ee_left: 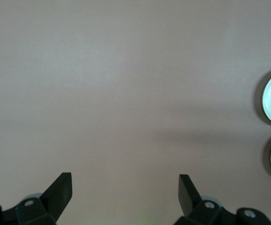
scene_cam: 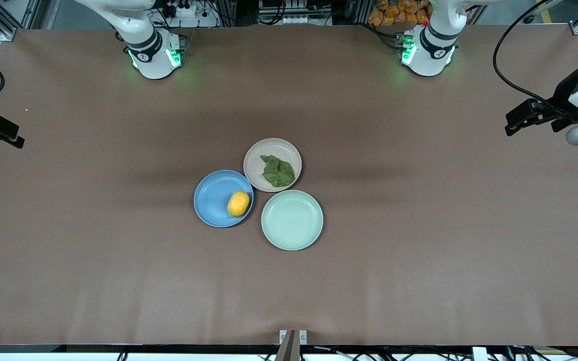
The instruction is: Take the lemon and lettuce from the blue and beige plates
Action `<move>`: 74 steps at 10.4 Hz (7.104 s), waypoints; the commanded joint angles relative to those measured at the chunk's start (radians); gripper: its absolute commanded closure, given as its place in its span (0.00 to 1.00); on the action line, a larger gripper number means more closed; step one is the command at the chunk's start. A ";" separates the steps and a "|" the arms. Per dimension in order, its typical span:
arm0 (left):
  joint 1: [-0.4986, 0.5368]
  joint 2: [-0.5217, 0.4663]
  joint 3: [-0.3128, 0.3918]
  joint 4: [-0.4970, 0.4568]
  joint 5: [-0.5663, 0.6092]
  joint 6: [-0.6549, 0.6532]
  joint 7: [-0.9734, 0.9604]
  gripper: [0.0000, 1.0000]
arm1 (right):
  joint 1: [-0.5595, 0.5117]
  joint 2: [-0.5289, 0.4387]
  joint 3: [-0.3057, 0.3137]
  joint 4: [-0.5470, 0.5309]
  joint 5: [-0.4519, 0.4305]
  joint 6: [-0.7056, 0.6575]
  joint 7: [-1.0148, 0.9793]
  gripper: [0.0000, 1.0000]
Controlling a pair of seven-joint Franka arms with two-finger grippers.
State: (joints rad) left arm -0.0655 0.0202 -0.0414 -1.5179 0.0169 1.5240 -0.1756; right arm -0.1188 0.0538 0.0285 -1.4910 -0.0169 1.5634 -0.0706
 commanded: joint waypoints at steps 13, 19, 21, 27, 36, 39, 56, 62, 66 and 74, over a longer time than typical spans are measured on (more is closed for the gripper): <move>0.000 -0.003 -0.005 0.008 0.000 -0.001 0.022 0.00 | 0.030 0.049 0.016 0.006 0.023 0.044 0.002 0.00; -0.027 0.052 -0.219 -0.053 -0.043 0.057 -0.233 0.00 | 0.172 0.158 0.016 0.003 0.119 0.112 0.298 0.00; -0.034 0.114 -0.300 -0.053 -0.049 0.093 -0.327 0.00 | 0.252 0.205 0.016 0.003 0.121 0.153 0.487 0.00; -0.178 0.279 -0.338 -0.061 -0.051 0.214 -0.597 0.00 | 0.461 0.432 0.018 0.000 0.126 0.407 1.016 0.00; -0.224 0.308 -0.382 -0.321 -0.186 0.652 -0.765 0.00 | 0.548 0.633 0.016 0.000 0.127 0.576 1.138 0.00; -0.299 0.380 -0.382 -0.326 -0.184 0.787 -0.875 0.00 | 0.553 0.670 0.018 0.000 0.127 0.581 1.124 0.00; -0.439 0.736 -0.334 -0.147 -0.207 1.022 -1.085 0.10 | 0.574 0.704 0.018 -0.012 0.127 0.607 1.114 0.49; -0.445 0.796 -0.327 -0.093 -0.202 1.022 -1.073 0.14 | 0.544 0.646 0.014 0.009 0.124 0.526 0.983 0.95; -0.450 0.805 -0.324 -0.088 -0.201 1.022 -1.069 0.33 | 0.337 0.555 0.014 0.012 0.127 0.371 0.549 1.00; -0.447 0.801 -0.324 -0.084 -0.180 1.021 -1.073 1.00 | -0.004 0.606 0.016 -0.049 0.130 0.286 0.138 0.96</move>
State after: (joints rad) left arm -0.5017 0.8213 -0.3736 -1.6180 -0.1631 2.5422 -1.2418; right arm -0.0855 0.6430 0.0288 -1.5127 0.0996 1.8359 0.0941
